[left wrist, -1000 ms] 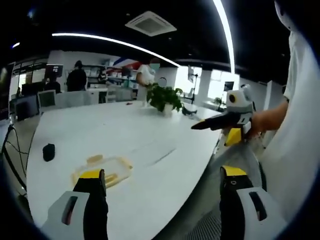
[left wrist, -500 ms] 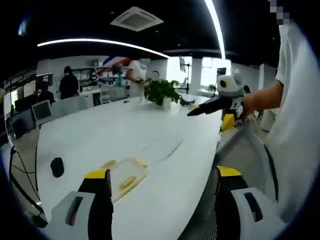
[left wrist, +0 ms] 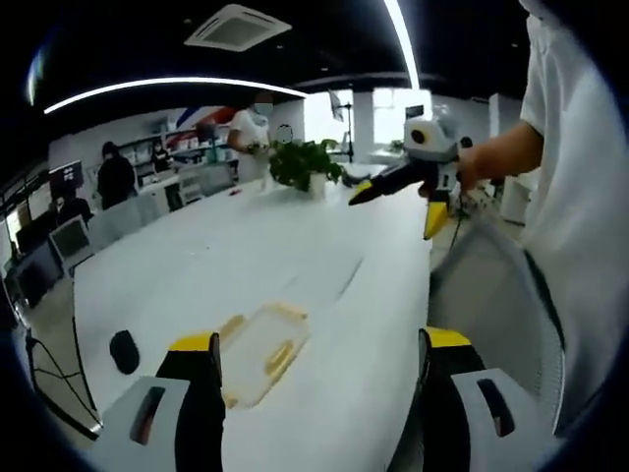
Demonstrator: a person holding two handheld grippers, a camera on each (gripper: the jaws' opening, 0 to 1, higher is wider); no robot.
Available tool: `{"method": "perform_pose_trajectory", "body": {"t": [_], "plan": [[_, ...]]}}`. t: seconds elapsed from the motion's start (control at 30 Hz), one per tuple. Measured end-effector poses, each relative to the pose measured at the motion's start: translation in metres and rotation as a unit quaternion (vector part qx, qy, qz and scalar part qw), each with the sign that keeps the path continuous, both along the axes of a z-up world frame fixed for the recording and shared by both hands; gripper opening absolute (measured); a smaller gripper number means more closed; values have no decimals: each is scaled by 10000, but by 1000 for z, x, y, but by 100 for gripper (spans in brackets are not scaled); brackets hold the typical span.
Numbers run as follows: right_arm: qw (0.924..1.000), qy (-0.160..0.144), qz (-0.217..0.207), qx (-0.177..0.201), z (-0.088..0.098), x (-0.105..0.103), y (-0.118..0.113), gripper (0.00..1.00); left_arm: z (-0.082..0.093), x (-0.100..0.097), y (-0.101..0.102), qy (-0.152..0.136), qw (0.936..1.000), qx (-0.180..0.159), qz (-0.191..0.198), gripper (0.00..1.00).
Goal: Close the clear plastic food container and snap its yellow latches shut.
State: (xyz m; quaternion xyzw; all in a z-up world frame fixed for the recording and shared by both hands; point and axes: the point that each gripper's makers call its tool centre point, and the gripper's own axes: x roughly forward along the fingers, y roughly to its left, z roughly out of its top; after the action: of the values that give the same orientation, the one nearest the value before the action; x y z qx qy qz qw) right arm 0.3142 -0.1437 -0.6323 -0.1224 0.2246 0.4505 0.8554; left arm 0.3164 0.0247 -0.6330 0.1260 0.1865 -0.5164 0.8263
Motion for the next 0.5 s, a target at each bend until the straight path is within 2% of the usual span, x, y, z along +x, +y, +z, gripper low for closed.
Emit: {"method": "perform_pose_trajectory", "body": {"t": [0.07, 0.37, 0.5], "plan": [[10000, -12, 56, -28, 0, 4, 2, 86, -3, 6, 4, -13, 9999, 141, -69, 81], [9992, -3, 376, -164, -5, 21, 13, 84, -11, 23, 12, -26, 9988, 400, -269, 81], [9977, -20, 573, -349, -11, 24, 19, 83, -11, 31, 15, -51, 9984, 464, -331, 81]]}}
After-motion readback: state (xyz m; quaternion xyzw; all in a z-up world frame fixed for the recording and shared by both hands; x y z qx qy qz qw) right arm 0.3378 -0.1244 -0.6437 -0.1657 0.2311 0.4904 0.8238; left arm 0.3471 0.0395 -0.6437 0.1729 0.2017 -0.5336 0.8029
